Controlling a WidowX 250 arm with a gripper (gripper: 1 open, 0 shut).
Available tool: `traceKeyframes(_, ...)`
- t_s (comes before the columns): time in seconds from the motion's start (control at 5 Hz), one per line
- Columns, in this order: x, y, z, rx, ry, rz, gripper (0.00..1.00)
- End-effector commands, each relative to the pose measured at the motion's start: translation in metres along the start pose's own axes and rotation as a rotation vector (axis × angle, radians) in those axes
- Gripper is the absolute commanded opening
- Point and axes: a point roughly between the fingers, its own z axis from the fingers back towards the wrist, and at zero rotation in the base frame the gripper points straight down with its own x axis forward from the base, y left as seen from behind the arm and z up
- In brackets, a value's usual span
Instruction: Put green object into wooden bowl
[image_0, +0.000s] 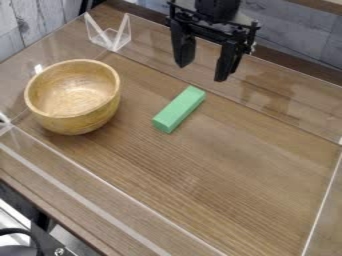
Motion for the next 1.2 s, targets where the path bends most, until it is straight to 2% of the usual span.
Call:
traceKeyframes(0.0, 0.002, 0.012, -0.022, 0.002, -0.003, -0.012, 1.00)
traceKeyframes(0.2, -0.006, 0.023, -0.043, 0.016, -0.016, -0.077, 1.00)
traceKeyframes(0.4, -0.008, 0.030, -0.055, 0.015, -0.066, -0.160, 1.00)
traceKeyframes(0.6, -0.005, 0.037, -0.061, 0.018, -0.118, -0.223, 1.00)
traceKeyframes(0.8, -0.004, 0.034, -0.070, 0.017, -0.153, -0.321, 1.00)
traceKeyframes(1.0, 0.000, 0.029, -0.074, 0.011, -0.178, -0.373, 1.00)
